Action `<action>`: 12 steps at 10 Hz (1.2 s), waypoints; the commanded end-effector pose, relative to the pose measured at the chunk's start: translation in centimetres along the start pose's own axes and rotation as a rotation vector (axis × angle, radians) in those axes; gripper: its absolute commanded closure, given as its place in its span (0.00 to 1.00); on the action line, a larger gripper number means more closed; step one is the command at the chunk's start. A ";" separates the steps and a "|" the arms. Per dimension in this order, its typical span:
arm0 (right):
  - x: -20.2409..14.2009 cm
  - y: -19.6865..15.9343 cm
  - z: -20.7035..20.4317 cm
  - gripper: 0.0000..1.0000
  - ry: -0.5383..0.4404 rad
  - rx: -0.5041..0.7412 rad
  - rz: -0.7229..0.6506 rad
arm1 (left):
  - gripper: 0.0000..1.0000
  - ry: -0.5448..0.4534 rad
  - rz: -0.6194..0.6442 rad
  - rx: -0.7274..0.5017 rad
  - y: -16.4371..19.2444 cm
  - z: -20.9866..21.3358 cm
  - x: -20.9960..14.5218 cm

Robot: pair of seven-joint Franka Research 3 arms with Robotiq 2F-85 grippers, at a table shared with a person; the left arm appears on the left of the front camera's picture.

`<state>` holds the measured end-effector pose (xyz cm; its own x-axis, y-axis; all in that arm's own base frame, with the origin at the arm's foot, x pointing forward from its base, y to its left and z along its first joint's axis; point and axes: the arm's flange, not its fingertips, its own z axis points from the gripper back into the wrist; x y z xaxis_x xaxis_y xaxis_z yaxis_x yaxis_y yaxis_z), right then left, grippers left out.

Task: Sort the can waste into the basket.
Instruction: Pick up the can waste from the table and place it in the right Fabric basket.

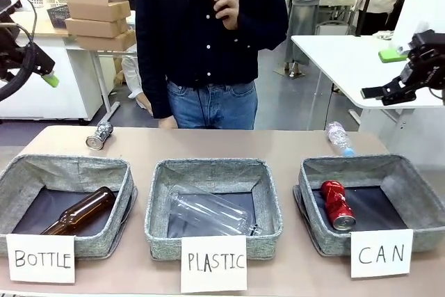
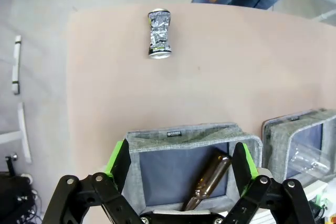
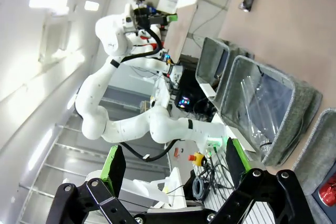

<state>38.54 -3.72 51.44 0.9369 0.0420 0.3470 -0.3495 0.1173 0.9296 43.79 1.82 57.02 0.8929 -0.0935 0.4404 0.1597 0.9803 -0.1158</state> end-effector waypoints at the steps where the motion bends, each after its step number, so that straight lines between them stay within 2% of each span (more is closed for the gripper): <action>1: 0.0 0.1 0.0 0.00 -0.004 -0.013 0.011 | 0.00 0.029 -0.072 -0.216 0.1 0.9 -0.5; 2: 0.0 0.1 0.0 0.00 -0.004 -0.013 0.011 | 0.00 0.027 -0.145 -0.400 1.9 5.0 -3.1; 3: 0.0 0.1 0.0 0.00 -0.004 -0.013 0.011 | 0.00 -0.021 -0.158 -0.513 3.5 7.8 -5.5; 4: 0.0 0.1 0.0 0.00 -0.004 -0.013 0.011 | 0.00 -0.080 -0.160 -0.646 5.0 10.6 -9.0; 5: 0.0 0.1 0.0 0.00 -0.004 -0.013 0.011 | 0.00 -0.170 -0.183 -0.718 5.7 12.6 -12.9; 7: 0.0 0.1 0.0 0.00 -0.004 -0.013 0.011 | 0.00 -0.429 -0.233 -0.687 6.2 14.3 -20.7; 8: 0.0 0.1 0.0 0.00 -0.004 -0.013 0.011 | 0.00 -0.501 -0.249 -0.695 6.2 13.9 -22.7; 9: 0.0 0.1 0.0 0.00 -0.004 -0.013 0.011 | 0.00 -0.575 -0.139 -0.660 6.1 13.2 -23.3; 10: 0.0 0.1 0.0 0.00 -0.004 -0.013 0.011 | 0.00 -0.397 -0.235 -0.694 6.7 16.0 -21.0; 12: 0.0 0.1 0.0 0.00 -0.004 -0.013 0.011 | 0.00 -0.397 -0.235 -0.694 6.7 16.0 -21.0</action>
<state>38.52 -3.74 51.50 0.9365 0.0413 0.3481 -0.3505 0.1194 0.9289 18.51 12.80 60.13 0.5955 -0.0501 0.8018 0.6519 0.6134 -0.4458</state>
